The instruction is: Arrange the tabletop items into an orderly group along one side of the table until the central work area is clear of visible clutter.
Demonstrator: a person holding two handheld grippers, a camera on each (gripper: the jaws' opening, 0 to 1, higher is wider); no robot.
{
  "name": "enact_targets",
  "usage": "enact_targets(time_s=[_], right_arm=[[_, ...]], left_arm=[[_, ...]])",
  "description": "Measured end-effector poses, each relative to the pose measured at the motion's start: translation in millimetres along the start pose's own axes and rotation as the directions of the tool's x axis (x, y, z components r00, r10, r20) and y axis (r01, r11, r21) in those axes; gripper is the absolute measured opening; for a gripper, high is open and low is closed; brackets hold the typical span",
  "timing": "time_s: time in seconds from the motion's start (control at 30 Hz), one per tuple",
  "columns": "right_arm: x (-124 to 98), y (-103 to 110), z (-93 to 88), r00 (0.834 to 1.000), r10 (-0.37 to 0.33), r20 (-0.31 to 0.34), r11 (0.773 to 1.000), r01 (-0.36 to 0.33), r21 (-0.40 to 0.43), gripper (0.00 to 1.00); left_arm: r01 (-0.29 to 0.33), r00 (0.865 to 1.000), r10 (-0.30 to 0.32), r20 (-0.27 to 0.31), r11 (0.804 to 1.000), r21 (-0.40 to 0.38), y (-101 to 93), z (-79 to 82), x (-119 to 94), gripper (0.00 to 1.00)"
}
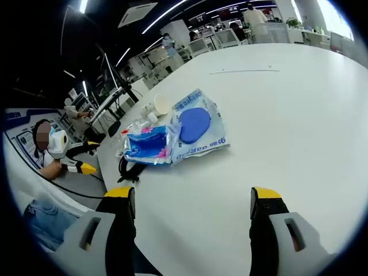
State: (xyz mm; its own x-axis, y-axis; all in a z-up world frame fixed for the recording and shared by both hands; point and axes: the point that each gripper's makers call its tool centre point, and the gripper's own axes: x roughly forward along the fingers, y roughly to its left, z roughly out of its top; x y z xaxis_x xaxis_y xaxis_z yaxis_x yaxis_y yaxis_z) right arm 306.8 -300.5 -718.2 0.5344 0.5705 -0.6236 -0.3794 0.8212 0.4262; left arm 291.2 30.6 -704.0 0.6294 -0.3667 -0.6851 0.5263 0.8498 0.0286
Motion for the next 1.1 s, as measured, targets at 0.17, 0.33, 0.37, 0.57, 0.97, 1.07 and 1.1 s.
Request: enact_targets(time_s=[0.17,0.33,0.37,0.57,0.97,1.07,1.1], right_arm=[[-1,-1,1.5,1.0,0.0,0.007,1.0,0.0,-0.001,0.82],[1,3,2.7,1.0,0.016,0.006,1.0,-0.015,-0.013,0.82],[1,5,2.6,1.0,0.019,0.005,1.0,-0.019,-0.017,0.82],[3,12,0.4,0.999,0.044,-0.006,0.998,-0.044,-0.034,0.82],[4,8,5.3,0.999,0.041,0.002,0.999,-0.041,-0.023,0.81],[7,8,8.6,0.999,0.046,0.003,0.998,-0.046,-0.033,0.81],[8,9,9.0,0.999,0.049,0.001,0.998,-0.048,-0.037,0.81]], left_arm=[[0.004,1.0,-0.004,-0.005,1.0,-0.008,-0.3,-0.9,1,0.87],[0.007,1.0,-0.007,-0.011,1.0,-0.01,-0.9,-2.3,1,0.86],[0.007,1.0,-0.007,-0.014,1.0,-0.01,-0.9,-2.8,1,0.86],[0.008,1.0,-0.008,-0.024,1.0,-0.011,-1.0,-5.5,2,0.86],[0.012,0.999,-0.013,-0.036,1.0,-0.016,-0.6,-9.3,3,0.85],[0.005,1.0,-0.005,-0.029,1.0,-0.019,1.1,-8.1,2,0.85],[0.002,1.0,-0.003,-0.027,1.0,-0.022,1.6,-7.7,2,0.85]])
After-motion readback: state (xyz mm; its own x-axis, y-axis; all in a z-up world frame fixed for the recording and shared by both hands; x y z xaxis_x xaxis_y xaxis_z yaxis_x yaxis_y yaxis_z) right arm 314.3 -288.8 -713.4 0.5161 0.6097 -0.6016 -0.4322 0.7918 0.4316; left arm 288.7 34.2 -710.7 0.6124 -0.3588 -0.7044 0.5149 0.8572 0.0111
